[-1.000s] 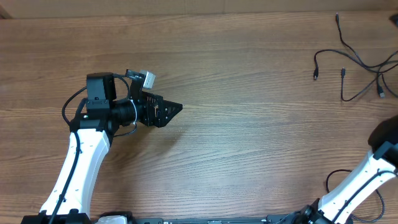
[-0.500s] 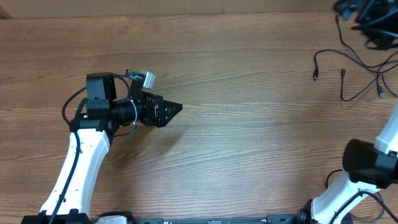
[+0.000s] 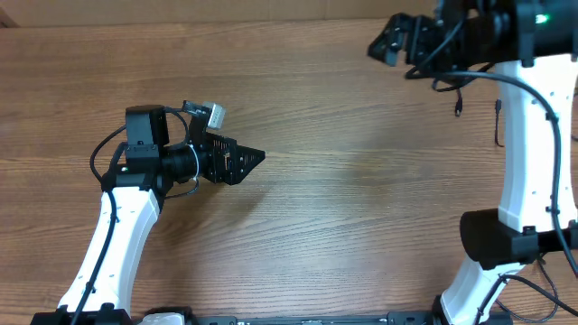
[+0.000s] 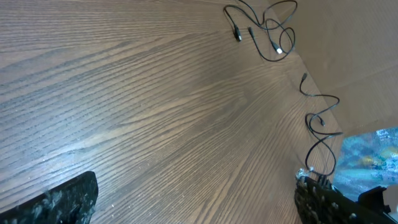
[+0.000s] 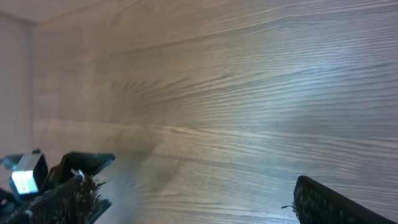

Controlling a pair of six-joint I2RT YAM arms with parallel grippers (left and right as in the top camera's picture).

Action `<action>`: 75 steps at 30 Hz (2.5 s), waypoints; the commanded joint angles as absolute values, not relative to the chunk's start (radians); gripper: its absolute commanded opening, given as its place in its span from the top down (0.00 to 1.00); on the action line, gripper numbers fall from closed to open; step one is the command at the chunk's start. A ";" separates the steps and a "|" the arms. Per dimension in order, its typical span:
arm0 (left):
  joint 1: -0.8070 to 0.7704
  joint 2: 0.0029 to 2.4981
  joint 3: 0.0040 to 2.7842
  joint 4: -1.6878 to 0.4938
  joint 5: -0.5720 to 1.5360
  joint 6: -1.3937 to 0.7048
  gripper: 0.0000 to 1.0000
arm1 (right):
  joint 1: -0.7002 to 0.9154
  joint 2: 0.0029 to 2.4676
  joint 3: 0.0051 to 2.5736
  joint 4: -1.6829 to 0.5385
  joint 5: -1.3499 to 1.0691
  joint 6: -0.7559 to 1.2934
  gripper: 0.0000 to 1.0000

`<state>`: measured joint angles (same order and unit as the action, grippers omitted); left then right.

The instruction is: Untangle cables

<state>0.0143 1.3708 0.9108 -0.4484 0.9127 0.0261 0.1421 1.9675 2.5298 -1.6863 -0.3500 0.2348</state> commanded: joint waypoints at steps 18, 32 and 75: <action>0.012 1.361 0.921 -0.445 0.931 0.042 0.00 | 0.196 1.959 2.534 -1.662 -0.333 0.235 0.00; 0.012 1.359 0.921 -0.456 0.931 0.042 0.00 | 0.196 1.959 2.534 -1.662 -0.333 0.235 0.00; -0.066 0.363 0.005 0.596 0.252 0.049 0.00 | 0.196 1.959 2.534 -1.662 -0.333 0.235 0.00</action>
